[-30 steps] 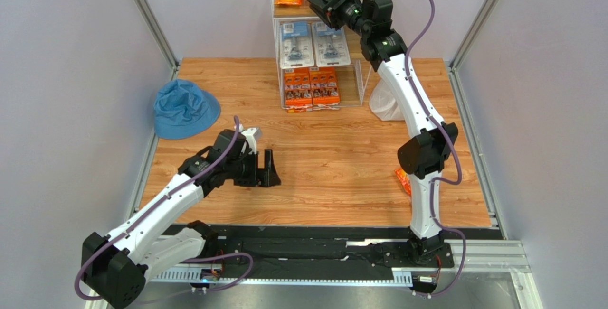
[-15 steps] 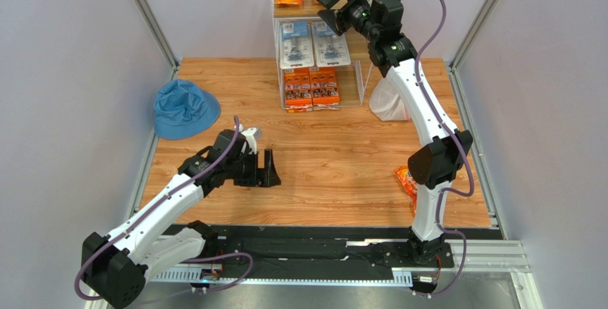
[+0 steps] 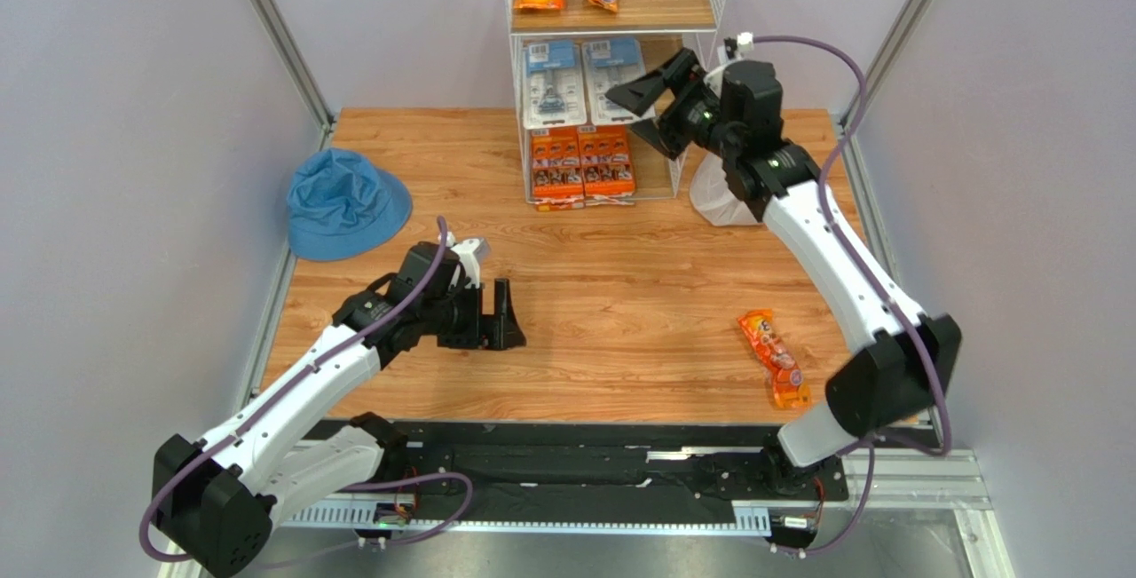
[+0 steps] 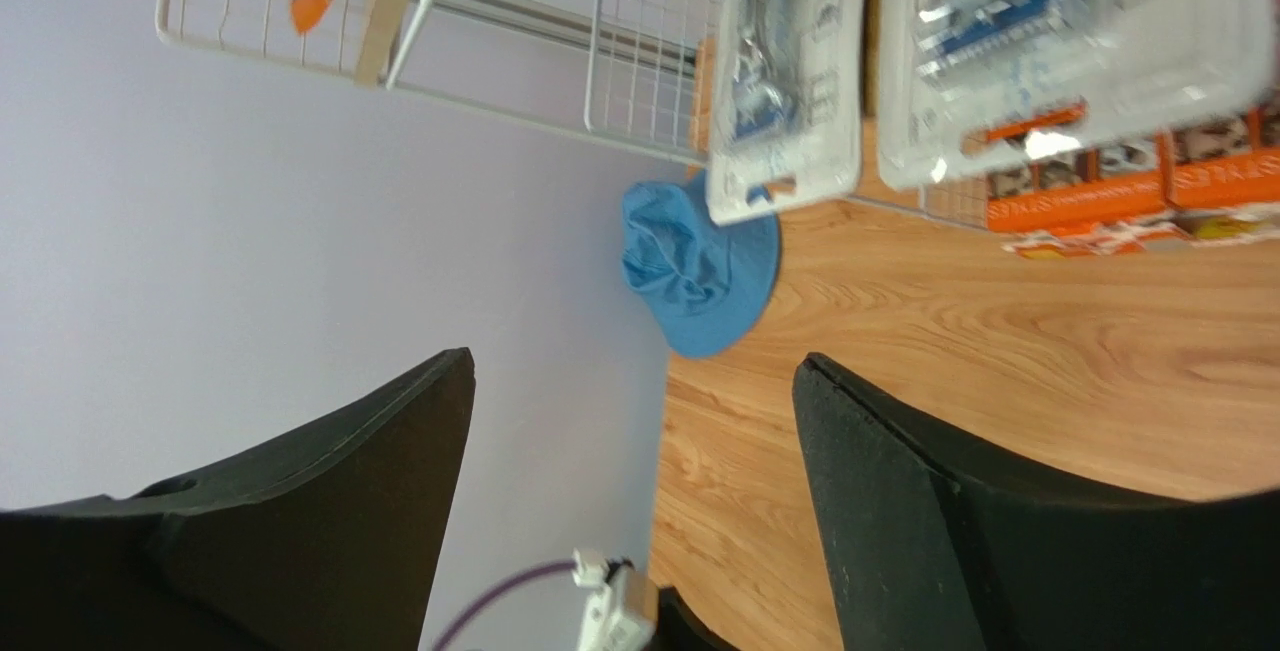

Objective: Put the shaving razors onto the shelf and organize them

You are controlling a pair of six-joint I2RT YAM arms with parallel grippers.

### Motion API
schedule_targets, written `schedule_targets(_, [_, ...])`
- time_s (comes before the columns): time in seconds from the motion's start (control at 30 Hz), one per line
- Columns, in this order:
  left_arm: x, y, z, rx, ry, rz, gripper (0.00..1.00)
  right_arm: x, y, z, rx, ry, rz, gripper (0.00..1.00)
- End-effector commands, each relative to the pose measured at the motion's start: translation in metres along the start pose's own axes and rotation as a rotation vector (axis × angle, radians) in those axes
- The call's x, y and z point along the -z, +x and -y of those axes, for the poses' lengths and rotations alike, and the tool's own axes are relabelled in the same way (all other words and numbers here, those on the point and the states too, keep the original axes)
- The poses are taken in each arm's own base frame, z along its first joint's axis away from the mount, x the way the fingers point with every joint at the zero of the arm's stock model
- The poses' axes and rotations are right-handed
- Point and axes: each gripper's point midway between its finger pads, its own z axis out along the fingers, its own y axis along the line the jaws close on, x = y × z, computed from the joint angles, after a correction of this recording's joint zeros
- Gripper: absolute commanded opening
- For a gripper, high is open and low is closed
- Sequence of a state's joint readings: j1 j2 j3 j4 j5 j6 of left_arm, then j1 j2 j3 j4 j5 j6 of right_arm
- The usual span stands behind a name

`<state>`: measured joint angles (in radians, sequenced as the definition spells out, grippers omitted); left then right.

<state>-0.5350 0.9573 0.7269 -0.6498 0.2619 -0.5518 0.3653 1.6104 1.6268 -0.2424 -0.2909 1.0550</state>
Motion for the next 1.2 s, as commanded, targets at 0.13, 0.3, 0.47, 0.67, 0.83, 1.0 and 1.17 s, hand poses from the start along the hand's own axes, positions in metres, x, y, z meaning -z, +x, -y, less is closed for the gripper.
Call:
schedule_targets(0.13, [0.008,-0.019,0.027,-0.011,0.108,0.058,0.94,0.139,0.01,0.013,0.285,0.113,0.147,0.88])
schedule_targets(0.3, [0.007,-0.02,0.031,-0.007,0.128,0.049,0.94,0.212,0.033,0.103,0.355,0.421,0.171,0.94])
schedule_targets(0.47, [0.005,-0.018,0.03,-0.007,0.125,0.041,0.94,0.263,0.052,0.153,0.384,0.599,0.164,0.96])
schedule_targets(0.67, [0.004,-0.019,0.031,-0.007,0.132,0.041,0.94,0.271,0.057,0.185,0.435,0.758,0.09,0.97])
schedule_targets(0.83, [0.001,-0.02,0.033,0.002,0.144,0.038,0.94,0.268,0.055,0.227,0.495,0.995,-0.029,0.98])
schedule_targets(1.0, [-0.003,-0.018,0.033,0.009,0.151,0.026,0.94,0.263,0.068,0.274,0.522,1.181,-0.185,0.98])
schedule_targets(1.17, [-0.006,-0.015,0.034,0.014,0.161,0.015,0.94,0.247,0.08,0.313,0.523,1.3,-0.327,0.99])
